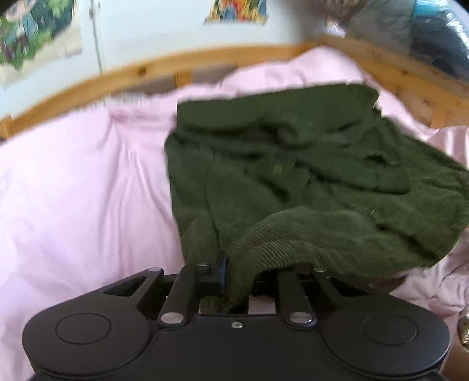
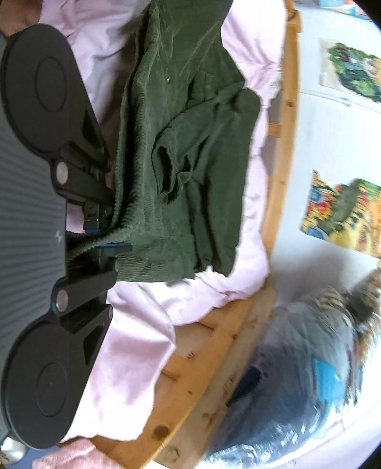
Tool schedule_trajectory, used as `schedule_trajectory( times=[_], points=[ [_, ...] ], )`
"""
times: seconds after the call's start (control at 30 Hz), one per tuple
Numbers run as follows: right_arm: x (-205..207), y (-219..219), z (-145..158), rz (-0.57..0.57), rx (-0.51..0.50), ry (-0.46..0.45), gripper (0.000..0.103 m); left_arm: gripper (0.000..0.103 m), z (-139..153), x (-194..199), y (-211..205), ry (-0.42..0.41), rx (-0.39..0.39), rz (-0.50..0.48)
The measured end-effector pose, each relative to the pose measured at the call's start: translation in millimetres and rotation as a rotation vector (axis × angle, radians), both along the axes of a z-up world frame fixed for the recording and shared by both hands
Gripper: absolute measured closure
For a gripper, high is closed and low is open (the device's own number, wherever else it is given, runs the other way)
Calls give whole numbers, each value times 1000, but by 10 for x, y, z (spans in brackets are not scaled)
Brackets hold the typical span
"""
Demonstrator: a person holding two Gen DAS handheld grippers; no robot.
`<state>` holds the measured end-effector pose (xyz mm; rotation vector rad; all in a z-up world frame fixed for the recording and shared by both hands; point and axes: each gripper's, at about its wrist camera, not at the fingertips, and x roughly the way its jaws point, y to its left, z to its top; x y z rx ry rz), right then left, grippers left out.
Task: Fold large clothes
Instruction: 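Lift the held hem with both tools and fold it over toward the collar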
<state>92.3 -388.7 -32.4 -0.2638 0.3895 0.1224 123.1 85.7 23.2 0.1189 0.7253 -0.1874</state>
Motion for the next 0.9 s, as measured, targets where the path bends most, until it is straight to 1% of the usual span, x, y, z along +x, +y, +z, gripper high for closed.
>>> schedule_trajectory(
  times=[0.07, 0.13, 0.23, 0.3, 0.4, 0.47, 0.57, 0.67, 0.73, 0.8, 0.9],
  points=[
    [-124, -22, 116, -3, 6, -27, 98, 90, 101, -104, 23, -29, -16, 10],
    [-256, -94, 264, -10, 47, -49, 98, 90, 237, -239, 88, -66, -40, 24],
    [-349, -189, 417, -19, 85, -59, 98, 90, 455, -459, 238, -104, -112, 35],
    [-304, -215, 462, -19, 98, -46, 97, 90, 584, -557, 330, -113, -158, 23],
    [-65, -175, 467, -20, 120, -25, 97, 90, 704, -532, 364, -109, -189, -8],
    [164, -154, 474, -28, 138, -16, 97, 90, 739, -367, 362, -98, -201, -30],
    [641, -142, 484, -47, 163, -5, 97, 90, 778, 11, 277, -110, -168, -47],
    [1277, -124, 449, -66, 171, 32, 96, 90, 760, 467, 221, -116, -162, -41],
    [1653, -72, 374, -79, 162, 57, 96, 89, 706, 814, 196, -120, -150, -33],
    [2037, 20, 239, -91, 145, 102, 95, 87, 616, 1162, 183, -113, -148, -17],
    [2381, 120, 4, -117, 134, 154, 95, 85, 430, 1566, 252, -119, -196, 34]
  ],
)
